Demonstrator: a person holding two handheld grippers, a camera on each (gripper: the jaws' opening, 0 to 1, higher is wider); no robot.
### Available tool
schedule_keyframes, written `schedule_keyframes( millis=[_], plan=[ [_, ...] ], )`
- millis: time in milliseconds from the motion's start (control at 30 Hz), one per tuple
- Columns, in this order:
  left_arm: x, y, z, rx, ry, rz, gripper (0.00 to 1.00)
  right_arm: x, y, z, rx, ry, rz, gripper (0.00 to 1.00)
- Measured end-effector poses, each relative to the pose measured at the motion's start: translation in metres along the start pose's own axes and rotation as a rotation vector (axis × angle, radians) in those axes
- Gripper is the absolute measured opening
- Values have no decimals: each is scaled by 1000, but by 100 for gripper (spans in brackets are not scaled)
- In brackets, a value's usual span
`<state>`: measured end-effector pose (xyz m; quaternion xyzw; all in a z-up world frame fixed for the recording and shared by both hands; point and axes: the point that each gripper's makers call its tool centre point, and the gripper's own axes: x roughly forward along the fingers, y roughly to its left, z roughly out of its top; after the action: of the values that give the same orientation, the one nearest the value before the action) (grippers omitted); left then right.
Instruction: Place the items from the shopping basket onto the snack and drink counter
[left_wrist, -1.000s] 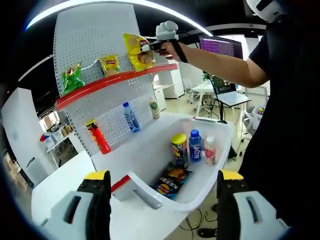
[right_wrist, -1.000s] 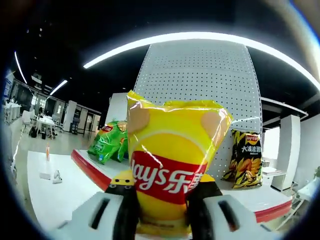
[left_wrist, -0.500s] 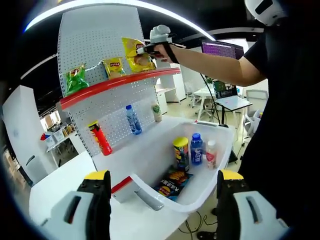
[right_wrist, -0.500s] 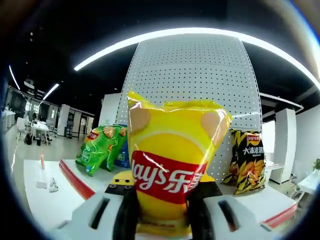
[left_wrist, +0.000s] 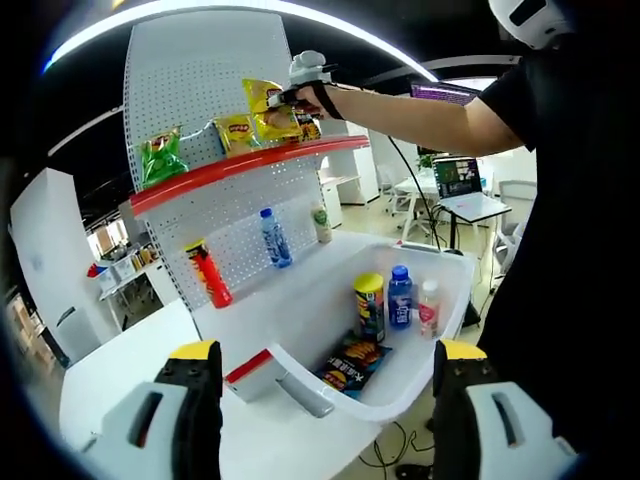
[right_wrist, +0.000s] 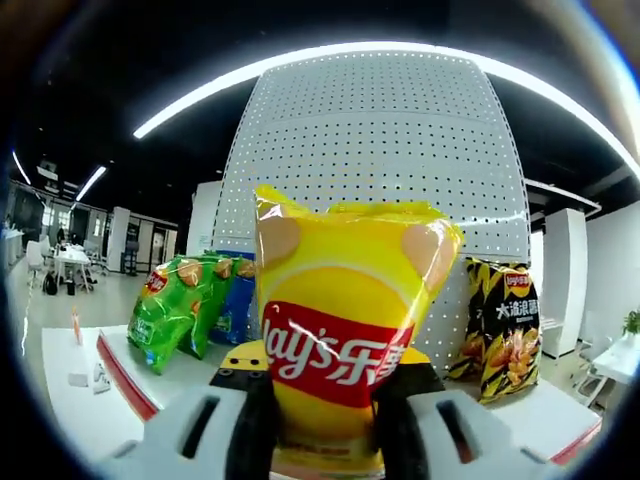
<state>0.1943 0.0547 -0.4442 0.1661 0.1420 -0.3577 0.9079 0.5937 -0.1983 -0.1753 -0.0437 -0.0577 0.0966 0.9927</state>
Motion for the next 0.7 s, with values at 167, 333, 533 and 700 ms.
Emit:
schedule_keyframes(
  millis=[167,333,533,700],
  plan=[
    [-1,-1,-1,-4,-1,9,87,12,1,-1,6,15,3,36],
    [-5,0,-4,-8,5,23,87,22,-1,-5,11,38,-8,36],
    [-10,1,-8,-16,9,41,86,32,4,-7,22,48,12,37],
    [-13,1,-11,-27,4,54,86,41,2,-8,21,65,2,37]
  ],
)
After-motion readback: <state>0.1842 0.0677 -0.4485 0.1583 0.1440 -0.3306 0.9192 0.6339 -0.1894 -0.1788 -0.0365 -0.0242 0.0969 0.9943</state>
